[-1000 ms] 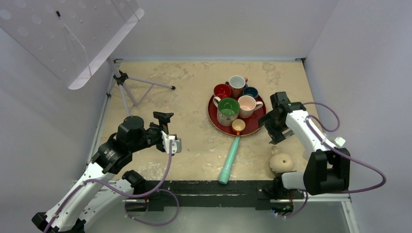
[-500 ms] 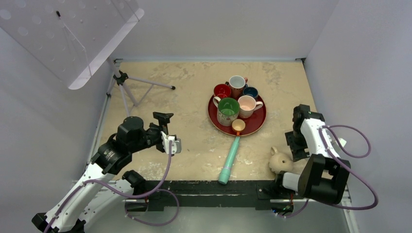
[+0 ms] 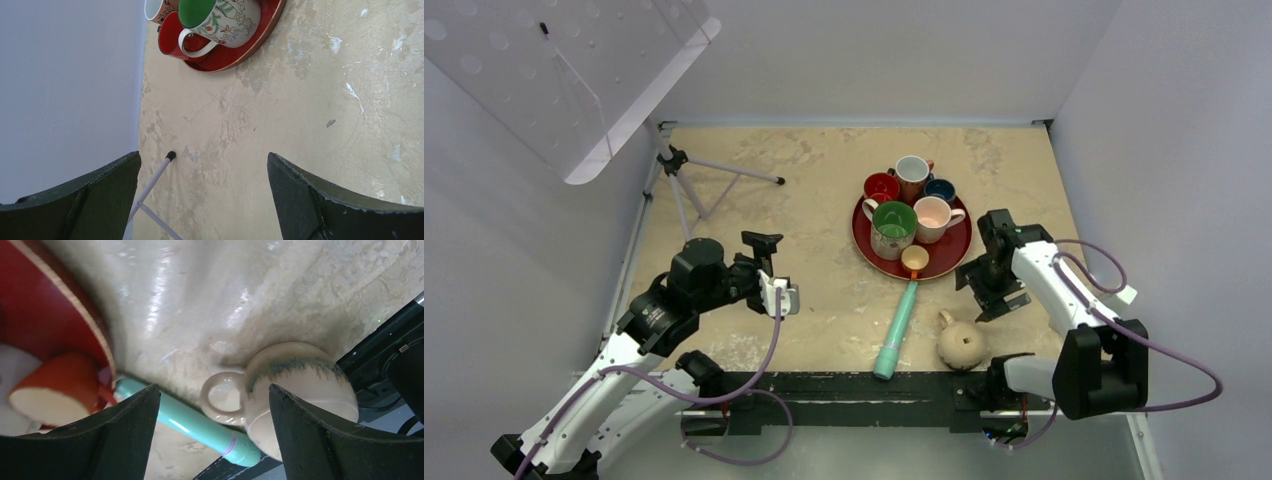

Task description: Turn the mug right side up

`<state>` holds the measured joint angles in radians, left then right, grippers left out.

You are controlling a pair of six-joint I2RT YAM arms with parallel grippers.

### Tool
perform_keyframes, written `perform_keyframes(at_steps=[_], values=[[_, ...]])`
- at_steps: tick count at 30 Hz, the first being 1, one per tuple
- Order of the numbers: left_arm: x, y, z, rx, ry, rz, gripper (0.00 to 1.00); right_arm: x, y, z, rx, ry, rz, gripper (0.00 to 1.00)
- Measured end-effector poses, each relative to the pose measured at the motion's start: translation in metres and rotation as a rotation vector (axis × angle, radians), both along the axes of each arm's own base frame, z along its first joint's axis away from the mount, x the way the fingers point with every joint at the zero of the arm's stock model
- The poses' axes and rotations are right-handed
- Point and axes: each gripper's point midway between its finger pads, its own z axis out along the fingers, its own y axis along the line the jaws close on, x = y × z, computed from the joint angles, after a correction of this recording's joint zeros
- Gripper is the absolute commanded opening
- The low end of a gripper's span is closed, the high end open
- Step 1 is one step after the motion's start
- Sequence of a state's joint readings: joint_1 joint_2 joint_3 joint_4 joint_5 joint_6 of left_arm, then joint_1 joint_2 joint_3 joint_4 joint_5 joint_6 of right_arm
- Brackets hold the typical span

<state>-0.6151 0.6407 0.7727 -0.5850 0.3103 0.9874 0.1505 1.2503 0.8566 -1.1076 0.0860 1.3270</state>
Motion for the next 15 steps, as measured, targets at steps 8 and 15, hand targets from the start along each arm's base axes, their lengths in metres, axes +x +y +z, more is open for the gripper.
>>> perform_keyframes(at_steps=[8,15], values=[[0.0,0.0,0.0,0.0,0.001,0.0,1.0,0.1,0.043,0.098,-0.139,-0.33,0.522,0.72],[0.0,0.0,-0.001,0.007,0.0,-0.001,1.0,0.072,0.123,0.045,-0.246,-0.155,1.109,0.65]])
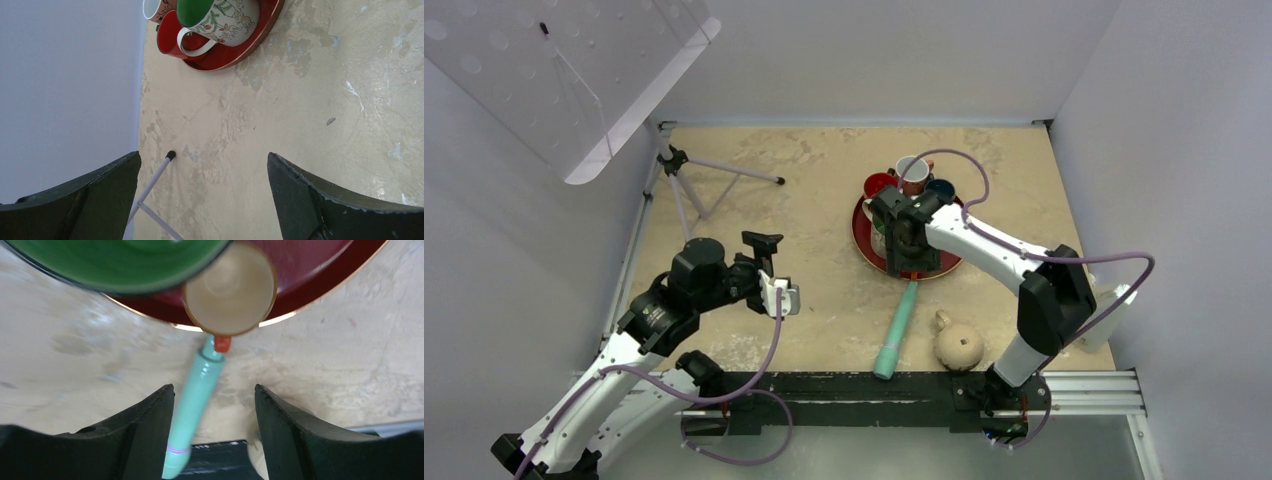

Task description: Turn the mug right side up

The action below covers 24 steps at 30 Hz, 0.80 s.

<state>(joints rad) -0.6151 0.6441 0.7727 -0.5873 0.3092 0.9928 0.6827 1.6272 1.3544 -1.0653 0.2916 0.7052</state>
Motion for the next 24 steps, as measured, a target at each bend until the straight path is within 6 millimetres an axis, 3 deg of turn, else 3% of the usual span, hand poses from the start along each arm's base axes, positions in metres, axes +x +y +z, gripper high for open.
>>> perform_keyframes(at_steps=[3,9,14,16,21,24], values=[[0.0,0.0,-0.001,0.006,0.0,-0.002,1.0,-0.03,-0.014,-0.025,-0.101,0.104,0.049,0.7],[0.001,-0.001,-0.004,0.018,0.007,-0.007,1.0,-0.038,-0.034,-0.013,-0.13,0.071,0.046,0.7],[0.001,-0.001,-0.005,0.019,0.008,-0.006,1.0,-0.061,-0.051,-0.057,-0.232,0.221,0.088,0.69],[0.001,-0.001,-0.005,0.019,0.008,-0.006,1.0,-0.069,-0.056,-0.066,-0.253,0.265,0.098,0.68],[0.001,-0.001,-0.005,0.019,0.008,-0.006,1.0,-0.075,-0.052,-0.065,-0.211,0.279,0.126,0.51],[0.001,-0.001,-0.005,0.019,0.008,-0.006,1.0,-0.08,-0.051,-0.069,-0.197,0.303,0.136,0.51]])
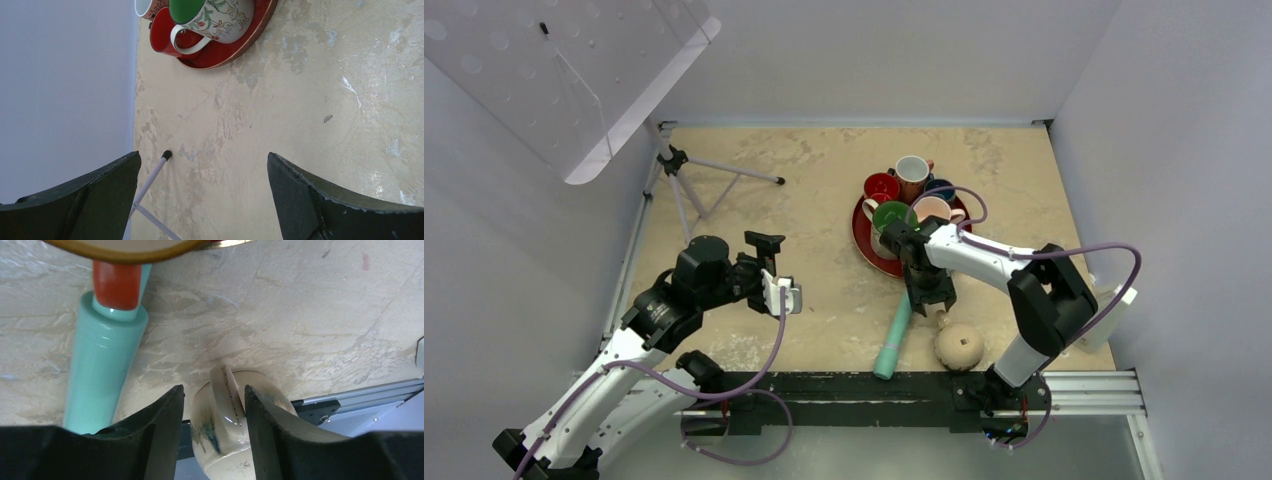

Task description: Turn the mug right side up

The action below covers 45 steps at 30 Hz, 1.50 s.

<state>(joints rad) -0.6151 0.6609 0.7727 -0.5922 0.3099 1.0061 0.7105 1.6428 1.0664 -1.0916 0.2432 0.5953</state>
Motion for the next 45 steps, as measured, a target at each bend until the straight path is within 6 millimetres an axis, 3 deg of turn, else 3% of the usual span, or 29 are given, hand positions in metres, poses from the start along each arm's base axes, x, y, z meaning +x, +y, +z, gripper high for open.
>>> perform_keyframes(at_steps=[5,7,10,17,21,24,29,36,39,45], values=[[0.0,0.0,0.0,0.0,0.0,0.0,1.0,-0.016,-0.009,-0.009,-0.02,0.057,0.001,0.49],[0.0,0.0,0.0,0.0,0.0,0.0,1.0,-0.025,-0.017,-0.014,-0.042,0.082,0.002,0.34],[0.0,0.0,0.0,0.001,0.001,0.0,1.0,-0.024,-0.024,-0.016,-0.062,0.075,0.021,0.0],[0.001,-0.001,-0.001,0.004,0.006,0.0,1.0,-0.025,-0.02,-0.013,-0.044,0.07,0.006,0.0],[0.0,-0.002,0.001,-0.021,0.036,0.013,1.0,-0.015,-0.011,-0.004,-0.009,0.027,0.009,0.0],[-0.004,-0.007,0.002,-0.073,0.11,0.029,1.0,0.007,0.011,0.024,0.082,-0.08,0.032,0.0],[-0.023,-0.021,0.002,-0.203,0.336,0.052,1.0,0.038,0.051,0.092,0.329,-0.314,0.08,0.0],[-0.053,-0.056,0.011,-0.431,0.776,0.056,1.0,0.043,0.062,0.146,0.514,-0.498,0.139,0.0],[-0.045,-0.076,0.029,-0.58,0.961,0.073,1.0,0.052,0.074,0.172,0.625,-0.618,0.163,0.0],[-0.014,-0.1,0.054,-0.786,1.141,0.086,1.0,0.06,0.084,0.224,0.83,-0.878,0.199,0.0]])
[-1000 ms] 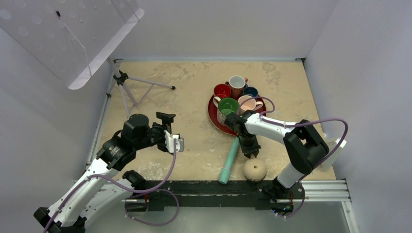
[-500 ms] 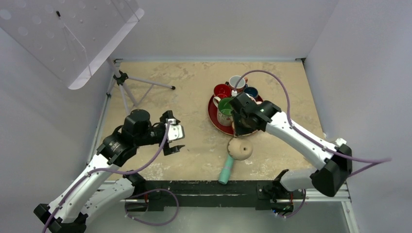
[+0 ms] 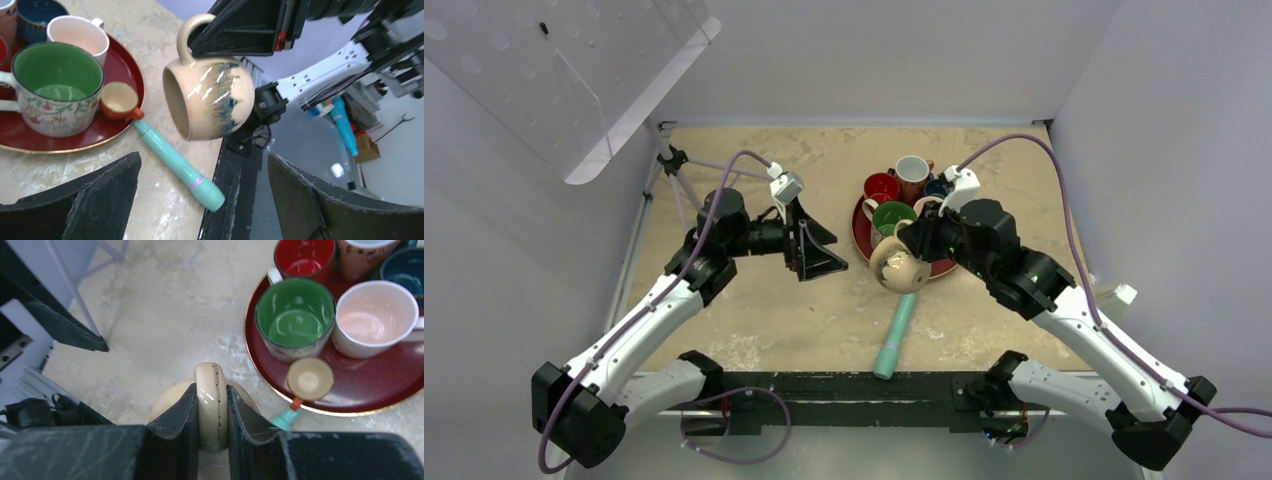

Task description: Turn the mug right side up

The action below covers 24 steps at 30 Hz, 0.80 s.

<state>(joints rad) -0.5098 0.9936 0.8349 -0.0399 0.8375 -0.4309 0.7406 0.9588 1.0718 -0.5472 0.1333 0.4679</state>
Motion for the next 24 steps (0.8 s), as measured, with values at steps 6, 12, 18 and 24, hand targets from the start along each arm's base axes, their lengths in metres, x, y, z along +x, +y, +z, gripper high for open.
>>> perform_keyframes(at_steps=[6,12,18,24], values=[[0.011,-0.013,0.017,-0.094,0.014,-0.012,1.0,0.0,0.014,0.023,0.124,-0.137,0.065,0.0],[0.012,-0.019,0.02,-0.114,-0.013,-0.034,1.0,0.001,0.03,0.043,0.217,-0.214,0.127,0.0],[0.015,-0.021,0.022,-0.121,-0.028,-0.03,0.99,0.003,0.047,0.062,0.293,-0.267,0.184,0.0],[0.008,-0.027,0.032,-0.157,-0.057,-0.064,0.75,0.008,0.059,0.062,0.312,-0.268,0.211,0.0]])
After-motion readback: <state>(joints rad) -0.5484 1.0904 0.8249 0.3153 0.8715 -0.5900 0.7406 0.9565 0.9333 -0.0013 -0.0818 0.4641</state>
